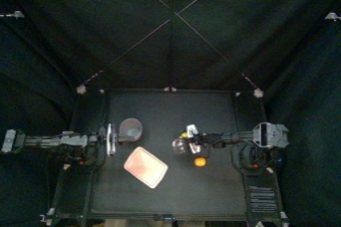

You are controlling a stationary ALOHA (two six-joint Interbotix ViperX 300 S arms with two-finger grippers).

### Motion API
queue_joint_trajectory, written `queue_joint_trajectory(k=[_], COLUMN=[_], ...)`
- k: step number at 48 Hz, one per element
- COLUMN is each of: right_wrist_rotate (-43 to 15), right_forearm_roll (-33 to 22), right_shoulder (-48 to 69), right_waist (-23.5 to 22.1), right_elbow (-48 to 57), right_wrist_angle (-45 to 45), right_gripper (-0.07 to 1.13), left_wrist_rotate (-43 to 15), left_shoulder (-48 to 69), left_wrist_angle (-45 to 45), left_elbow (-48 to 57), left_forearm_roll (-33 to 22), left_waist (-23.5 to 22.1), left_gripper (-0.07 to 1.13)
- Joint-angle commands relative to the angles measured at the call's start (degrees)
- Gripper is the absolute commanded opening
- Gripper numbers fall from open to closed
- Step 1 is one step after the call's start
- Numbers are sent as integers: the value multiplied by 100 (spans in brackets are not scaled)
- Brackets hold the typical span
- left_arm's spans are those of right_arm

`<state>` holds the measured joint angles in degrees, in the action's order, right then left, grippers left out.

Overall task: Pick the banana then place it on the pink plate
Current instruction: Pick the banana

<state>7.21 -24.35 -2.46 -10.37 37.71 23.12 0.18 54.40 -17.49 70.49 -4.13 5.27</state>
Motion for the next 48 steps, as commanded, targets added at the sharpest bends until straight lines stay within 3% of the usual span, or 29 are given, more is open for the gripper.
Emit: queue_joint_trajectory(k=[1,27,42,48], right_wrist_rotate=[272,1635,1898,1863], right_forearm_roll=[360,1819,2206,2250], right_shoulder=[26,-554,-589,-589], right_waist=[-185,-624,-633,-624], right_elbow=[-193,-729,-949,-984], right_wrist_angle=[-272,281,483,457], right_gripper=[106,102,72,66], left_wrist_rotate=[-18,-9,0,0], left_shoulder=[-26,-26,-26,-26], left_wrist_angle=[-44,-44,-44,-35], left_elbow=[-70,35,105,123], left_forearm_roll=[-35,-35,-114,-132], left_waist=[9,26,26,18], left_gripper=[-2,-2,-2,-2])
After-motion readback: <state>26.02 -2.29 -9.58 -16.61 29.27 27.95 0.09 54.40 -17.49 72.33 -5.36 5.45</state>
